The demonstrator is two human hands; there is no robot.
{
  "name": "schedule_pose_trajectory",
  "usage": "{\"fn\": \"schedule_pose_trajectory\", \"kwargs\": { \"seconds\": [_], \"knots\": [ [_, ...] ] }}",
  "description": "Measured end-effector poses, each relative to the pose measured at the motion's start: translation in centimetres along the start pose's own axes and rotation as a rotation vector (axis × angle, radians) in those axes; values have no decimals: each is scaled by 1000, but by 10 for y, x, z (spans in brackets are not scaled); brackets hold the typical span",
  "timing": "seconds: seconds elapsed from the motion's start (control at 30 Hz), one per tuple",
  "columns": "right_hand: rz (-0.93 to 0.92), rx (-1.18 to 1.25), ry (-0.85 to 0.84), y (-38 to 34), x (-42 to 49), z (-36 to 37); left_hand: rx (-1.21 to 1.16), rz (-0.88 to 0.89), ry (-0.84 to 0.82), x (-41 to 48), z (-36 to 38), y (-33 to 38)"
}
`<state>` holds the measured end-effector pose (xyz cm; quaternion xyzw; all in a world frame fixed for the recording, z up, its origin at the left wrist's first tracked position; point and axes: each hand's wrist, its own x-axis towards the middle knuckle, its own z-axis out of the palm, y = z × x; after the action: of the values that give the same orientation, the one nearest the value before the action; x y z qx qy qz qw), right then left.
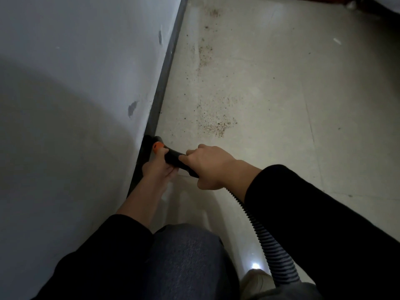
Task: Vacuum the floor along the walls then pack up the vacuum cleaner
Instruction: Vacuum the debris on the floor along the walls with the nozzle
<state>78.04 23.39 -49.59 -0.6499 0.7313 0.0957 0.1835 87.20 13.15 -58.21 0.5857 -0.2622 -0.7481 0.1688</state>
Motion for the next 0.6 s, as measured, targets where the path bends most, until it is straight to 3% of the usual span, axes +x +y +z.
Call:
{"fn": "schedule_pose_trajectory", "kwargs": {
  "seconds": [0.6],
  "knots": [
    [90,-23,-21,17,-29,4,135,-73,-172,-4,29,-16]
  ]
}}
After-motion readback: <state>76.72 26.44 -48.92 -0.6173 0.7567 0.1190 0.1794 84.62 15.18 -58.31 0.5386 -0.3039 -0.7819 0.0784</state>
